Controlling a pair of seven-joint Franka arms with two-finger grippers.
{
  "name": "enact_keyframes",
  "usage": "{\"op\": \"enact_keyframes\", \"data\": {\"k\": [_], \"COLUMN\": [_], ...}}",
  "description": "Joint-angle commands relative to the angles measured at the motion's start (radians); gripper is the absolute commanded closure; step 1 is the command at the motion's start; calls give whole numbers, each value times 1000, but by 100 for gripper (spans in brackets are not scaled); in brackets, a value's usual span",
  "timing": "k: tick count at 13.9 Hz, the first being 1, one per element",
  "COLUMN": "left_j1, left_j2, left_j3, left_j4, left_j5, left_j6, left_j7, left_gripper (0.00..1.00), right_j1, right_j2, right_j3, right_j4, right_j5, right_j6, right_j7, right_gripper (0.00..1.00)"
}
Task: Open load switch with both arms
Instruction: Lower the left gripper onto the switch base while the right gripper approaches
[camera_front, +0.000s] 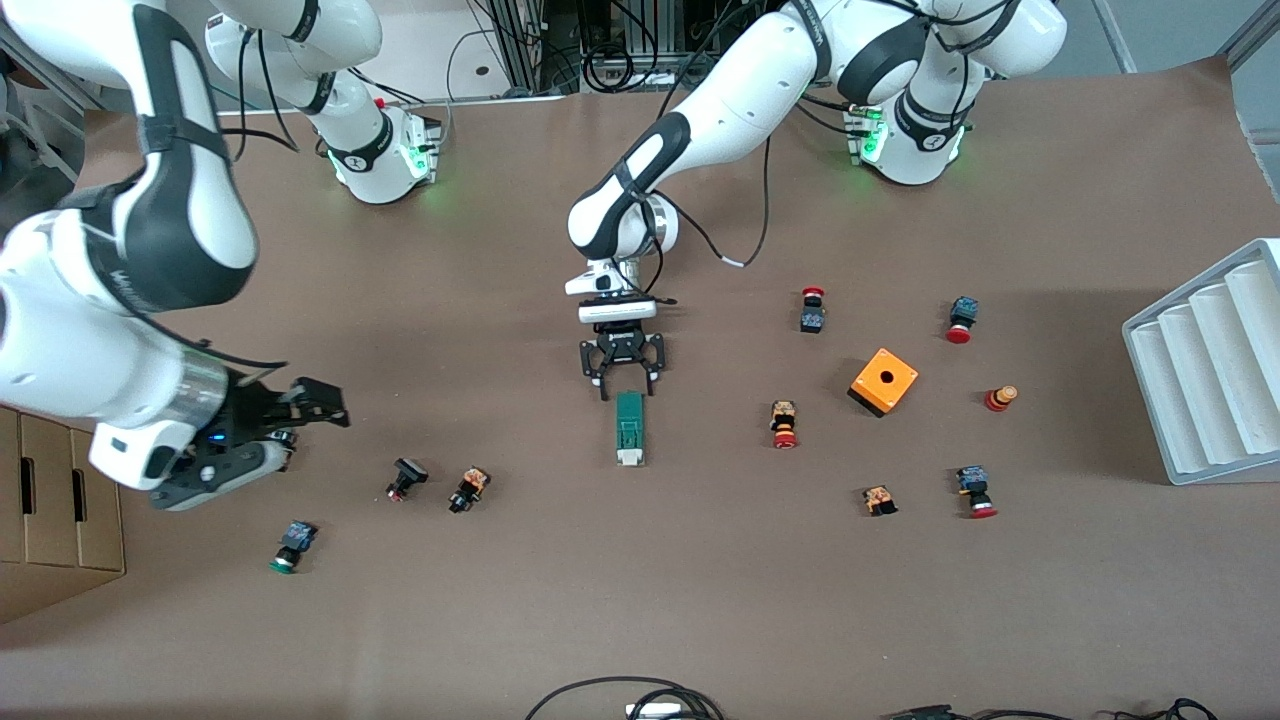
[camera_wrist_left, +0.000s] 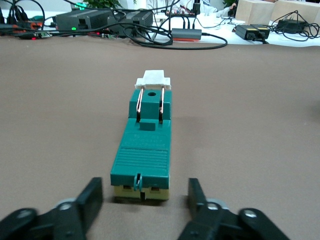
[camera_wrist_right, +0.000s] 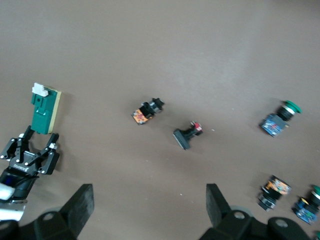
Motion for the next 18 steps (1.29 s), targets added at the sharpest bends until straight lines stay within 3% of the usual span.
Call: {"op": "enact_keyframes", "data": {"k": [1,4,10,18], "left_j1": [-14,-14,-14,-23], "left_j2": [20,22,22,32], "left_j3": [13,14,13,13], "left_j4": [16,12,14,12], "left_j5": [20,22,20,20], "left_j6": [-23,-53,-56,-58], "left_j7": [-22,-16,-16,-22], "left_gripper": [47,55,54,54], "right_j1": [28,80,180,269], "right_j2": [33,48,93,175], "right_j3": [-10,-10,-8,-8], "right_j4": [7,9,20,84], "right_j5": [21,22,22,24], "right_j6": [40,77,194,229], "right_j7": [-9,-9,-8,-28], "right_gripper": [0,0,0,0]}}
